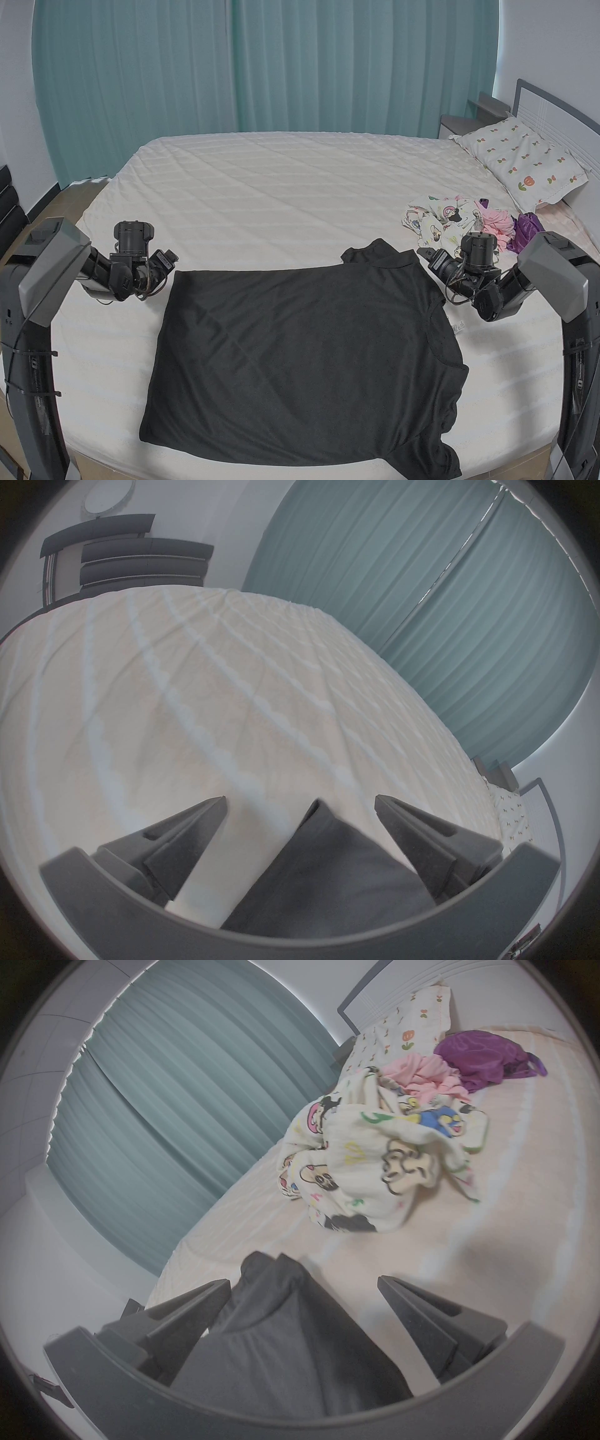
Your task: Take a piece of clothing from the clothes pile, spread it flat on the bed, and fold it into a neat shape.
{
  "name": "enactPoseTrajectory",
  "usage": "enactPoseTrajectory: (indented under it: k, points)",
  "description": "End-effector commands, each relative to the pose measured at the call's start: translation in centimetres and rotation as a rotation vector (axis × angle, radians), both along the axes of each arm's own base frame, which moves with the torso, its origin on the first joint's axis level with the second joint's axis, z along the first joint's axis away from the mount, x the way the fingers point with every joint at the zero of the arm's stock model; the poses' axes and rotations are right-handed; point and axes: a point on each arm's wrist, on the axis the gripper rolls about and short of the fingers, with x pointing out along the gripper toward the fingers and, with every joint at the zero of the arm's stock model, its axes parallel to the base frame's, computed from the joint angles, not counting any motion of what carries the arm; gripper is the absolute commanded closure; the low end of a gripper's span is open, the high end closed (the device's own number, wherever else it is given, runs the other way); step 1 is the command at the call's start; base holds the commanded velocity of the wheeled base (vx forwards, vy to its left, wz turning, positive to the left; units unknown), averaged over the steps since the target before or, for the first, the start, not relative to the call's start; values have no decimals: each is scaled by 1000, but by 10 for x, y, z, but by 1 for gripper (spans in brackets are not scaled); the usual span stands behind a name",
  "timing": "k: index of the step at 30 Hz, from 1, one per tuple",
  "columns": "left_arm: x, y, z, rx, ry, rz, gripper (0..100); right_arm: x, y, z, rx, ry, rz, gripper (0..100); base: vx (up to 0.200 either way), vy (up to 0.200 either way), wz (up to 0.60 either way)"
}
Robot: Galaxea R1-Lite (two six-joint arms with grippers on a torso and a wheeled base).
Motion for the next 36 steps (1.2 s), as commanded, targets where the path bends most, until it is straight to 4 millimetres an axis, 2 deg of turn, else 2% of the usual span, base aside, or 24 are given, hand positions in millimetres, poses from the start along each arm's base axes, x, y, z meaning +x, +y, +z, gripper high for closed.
enactPoseTrajectory:
  k: [1,2,3,6,9,14,18,24,31,36]
  points:
    - [-74,3,53,-61,-4,-47,0,-62,-5,45,7,-2,10,0,0,0,0]
    - [-74,3,53,-61,-4,-47,0,-62,-5,45,7,-2,10,0,-200,0,0]
    - [-99,1,58,-103,14,-76,0,-86,-6,43,23,51,23,0,-200,0,0]
    - [-132,0,56,-154,63,-101,0,-120,0,33,86,141,48,0,-200,0,0]
    - [-162,-2,53,-165,104,-110,0,-146,-1,26,100,188,41,0,-200,0,0]
    - [-209,-3,45,-194,111,-148,0,-175,0,13,102,204,59,0,-200,0,0]
    - [-234,-5,29,-205,118,-169,0,-193,5,7,102,197,90,0,-200,0,0]
    - [-236,-8,8,-207,173,-172,0,-210,8,-3,86,220,113,0,-33,0,0]
    - [-224,-9,-13,-275,210,-169,0,-219,9,-7,82,247,125,0,0,0,0]
    - [-219,-9,-26,-280,218,-156,0,-218,10,-13,77,268,125,0,0,0,0]
